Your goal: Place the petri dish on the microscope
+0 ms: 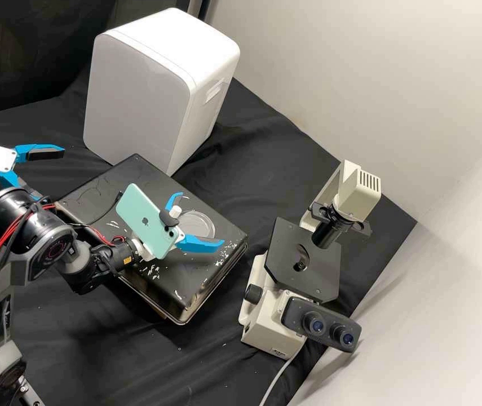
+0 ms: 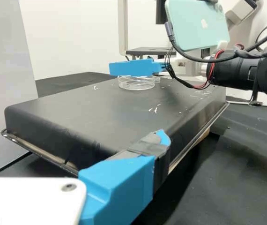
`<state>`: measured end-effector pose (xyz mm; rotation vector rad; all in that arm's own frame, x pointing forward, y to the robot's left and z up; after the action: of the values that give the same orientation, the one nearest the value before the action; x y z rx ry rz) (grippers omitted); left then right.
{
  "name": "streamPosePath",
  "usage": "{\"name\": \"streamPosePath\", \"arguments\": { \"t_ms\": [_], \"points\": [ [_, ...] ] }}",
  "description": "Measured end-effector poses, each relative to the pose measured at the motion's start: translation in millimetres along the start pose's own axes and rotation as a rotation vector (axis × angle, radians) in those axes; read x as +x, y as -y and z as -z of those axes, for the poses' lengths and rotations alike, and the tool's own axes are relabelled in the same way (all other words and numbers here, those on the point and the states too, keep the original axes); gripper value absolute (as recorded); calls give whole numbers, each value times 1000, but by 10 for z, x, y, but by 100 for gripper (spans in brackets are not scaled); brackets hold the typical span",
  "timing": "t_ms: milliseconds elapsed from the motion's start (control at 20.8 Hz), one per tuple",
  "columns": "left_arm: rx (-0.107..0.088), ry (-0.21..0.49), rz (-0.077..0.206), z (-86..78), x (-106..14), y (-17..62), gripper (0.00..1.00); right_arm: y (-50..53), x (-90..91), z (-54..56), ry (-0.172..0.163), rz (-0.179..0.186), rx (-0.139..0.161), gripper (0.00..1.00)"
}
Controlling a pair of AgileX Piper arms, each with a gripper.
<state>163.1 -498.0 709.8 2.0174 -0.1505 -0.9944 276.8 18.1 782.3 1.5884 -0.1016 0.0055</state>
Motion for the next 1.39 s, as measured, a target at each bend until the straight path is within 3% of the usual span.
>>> {"name": "streamPosePath", "arguments": {
  "t_ms": [144,528,721,1393],
  "points": [
    [1,-5,-2,-1,2,-1,100,14,9,-45,21,1,-12,100],
    [-1,-6,-3,-2,3,-2,100,125,99,-124,64,48,-22,100],
    [-1,-5,-3,-4,4,-1,100,194,144,-114,58,65,-46,100],
    [-1,-5,-3,-4,4,-1,100,215,164,-117,60,67,-48,100]
  ]
}}
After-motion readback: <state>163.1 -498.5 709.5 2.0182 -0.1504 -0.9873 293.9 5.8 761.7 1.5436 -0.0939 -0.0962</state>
